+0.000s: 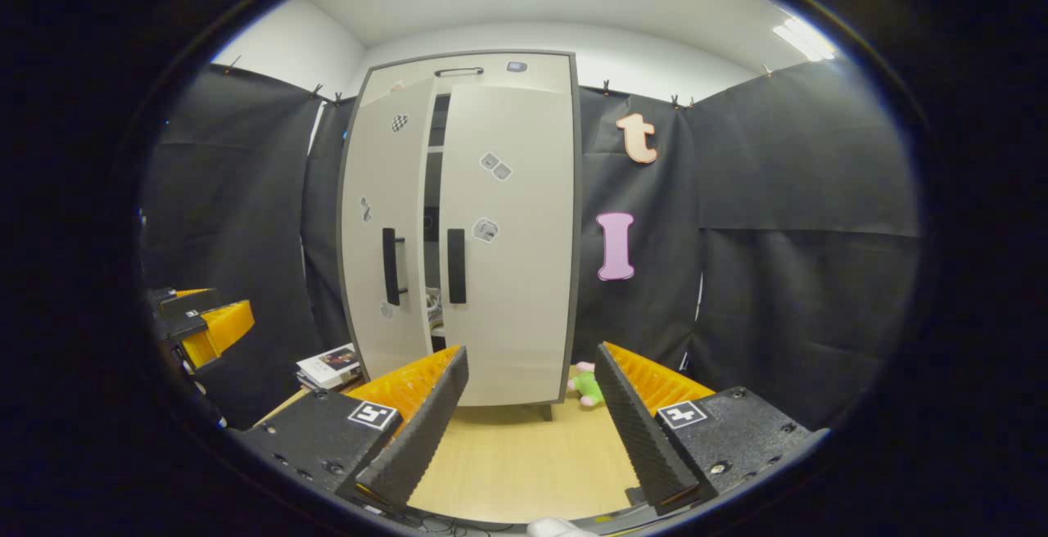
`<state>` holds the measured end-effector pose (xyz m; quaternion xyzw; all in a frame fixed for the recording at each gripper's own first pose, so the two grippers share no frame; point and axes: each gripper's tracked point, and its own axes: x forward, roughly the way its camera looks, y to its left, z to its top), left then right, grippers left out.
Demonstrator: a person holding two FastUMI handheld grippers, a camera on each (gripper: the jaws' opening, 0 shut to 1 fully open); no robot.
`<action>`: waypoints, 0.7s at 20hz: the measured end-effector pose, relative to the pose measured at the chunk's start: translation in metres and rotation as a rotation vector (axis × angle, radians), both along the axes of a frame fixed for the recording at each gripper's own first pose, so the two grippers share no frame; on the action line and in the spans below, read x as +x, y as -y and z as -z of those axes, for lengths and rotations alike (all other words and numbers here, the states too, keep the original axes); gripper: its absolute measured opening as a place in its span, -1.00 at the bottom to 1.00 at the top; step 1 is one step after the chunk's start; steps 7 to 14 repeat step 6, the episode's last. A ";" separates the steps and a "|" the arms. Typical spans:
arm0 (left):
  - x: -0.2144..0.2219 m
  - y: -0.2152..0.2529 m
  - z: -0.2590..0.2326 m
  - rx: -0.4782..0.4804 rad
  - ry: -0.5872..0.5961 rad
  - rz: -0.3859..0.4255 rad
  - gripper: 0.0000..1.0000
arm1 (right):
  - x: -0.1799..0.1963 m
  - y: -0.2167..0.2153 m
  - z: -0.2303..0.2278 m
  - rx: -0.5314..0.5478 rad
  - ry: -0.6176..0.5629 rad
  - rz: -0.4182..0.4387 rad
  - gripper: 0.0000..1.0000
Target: Grab one shoe with the right hand and put it into the shoe cabinet, grab the other shoe with the left hand and put it into the shoe cabinet; then close the right door with the right hand and the left door with the left hand.
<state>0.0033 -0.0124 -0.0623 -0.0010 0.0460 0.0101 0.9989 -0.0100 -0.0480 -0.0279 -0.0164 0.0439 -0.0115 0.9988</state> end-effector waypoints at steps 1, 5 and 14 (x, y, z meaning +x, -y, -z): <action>0.000 0.000 0.000 0.002 0.001 0.000 0.92 | 0.000 -0.001 0.000 -0.001 -0.001 -0.001 1.00; 0.000 0.000 0.002 -0.001 -0.005 0.006 0.92 | 0.000 0.000 0.002 0.008 -0.010 0.004 1.00; 0.002 0.000 0.002 0.003 -0.003 0.005 0.93 | 0.000 0.000 0.002 0.009 -0.009 0.006 1.00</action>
